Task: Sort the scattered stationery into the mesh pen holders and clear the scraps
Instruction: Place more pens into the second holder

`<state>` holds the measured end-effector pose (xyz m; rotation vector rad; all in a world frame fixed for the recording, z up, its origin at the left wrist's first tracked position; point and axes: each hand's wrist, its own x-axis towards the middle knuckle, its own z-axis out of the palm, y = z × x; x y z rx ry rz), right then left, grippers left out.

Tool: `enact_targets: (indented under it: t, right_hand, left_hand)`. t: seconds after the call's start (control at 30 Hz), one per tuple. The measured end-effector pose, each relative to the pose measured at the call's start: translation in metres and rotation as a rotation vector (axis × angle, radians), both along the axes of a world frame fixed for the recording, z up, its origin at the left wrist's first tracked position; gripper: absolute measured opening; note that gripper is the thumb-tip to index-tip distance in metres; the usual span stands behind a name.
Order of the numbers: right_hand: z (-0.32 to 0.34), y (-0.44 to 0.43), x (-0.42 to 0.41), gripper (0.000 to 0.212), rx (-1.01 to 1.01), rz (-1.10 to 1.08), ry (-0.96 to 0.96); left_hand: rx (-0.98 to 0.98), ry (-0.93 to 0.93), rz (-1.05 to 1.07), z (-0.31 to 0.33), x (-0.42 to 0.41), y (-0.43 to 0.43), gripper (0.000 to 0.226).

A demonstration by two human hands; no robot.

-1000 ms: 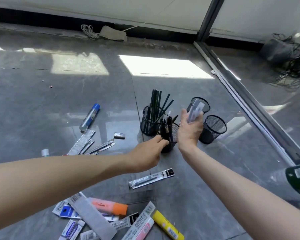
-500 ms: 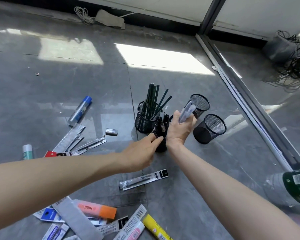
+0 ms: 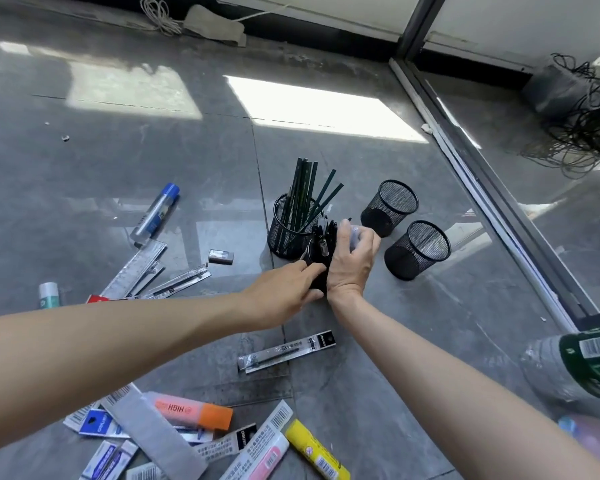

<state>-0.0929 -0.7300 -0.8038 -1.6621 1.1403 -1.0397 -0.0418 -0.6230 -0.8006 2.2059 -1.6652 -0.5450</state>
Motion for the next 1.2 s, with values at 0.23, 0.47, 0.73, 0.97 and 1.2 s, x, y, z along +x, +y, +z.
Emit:
enact_targets:
  t: [0.23,0.47,0.73,0.97,1.2]
  right_hand:
    - [-0.011,-0.002,-0.021,0.027,-0.051,0.101,0.218]
    - [-0.012,0.001,-0.042,0.063,-0.177,0.204,0.465]
    - [-0.013,-0.007,-0.043,0.035,-0.200,0.172,0.442]
    - [-0.020,0.001,-0.067,0.087,0.189,0.441,0.327]
    - [-0.018,-0.003,-0.067,0.097,0.182,0.482,0.359]
  left_hand:
    - [-0.040,-0.041,0.075,0.001,0.006,-0.014,0.029]
    - [-0.343,0.299,0.504,0.004,0.009,-0.020,0.038]
    - [-0.168,0.360,0.342,0.022,0.028,-0.050,0.049]
    - [-0.155,0.154,0.243,0.023,0.024,-0.047,0.048]
    - [-0.287,0.255,0.269,0.011,0.020,-0.036,0.070]
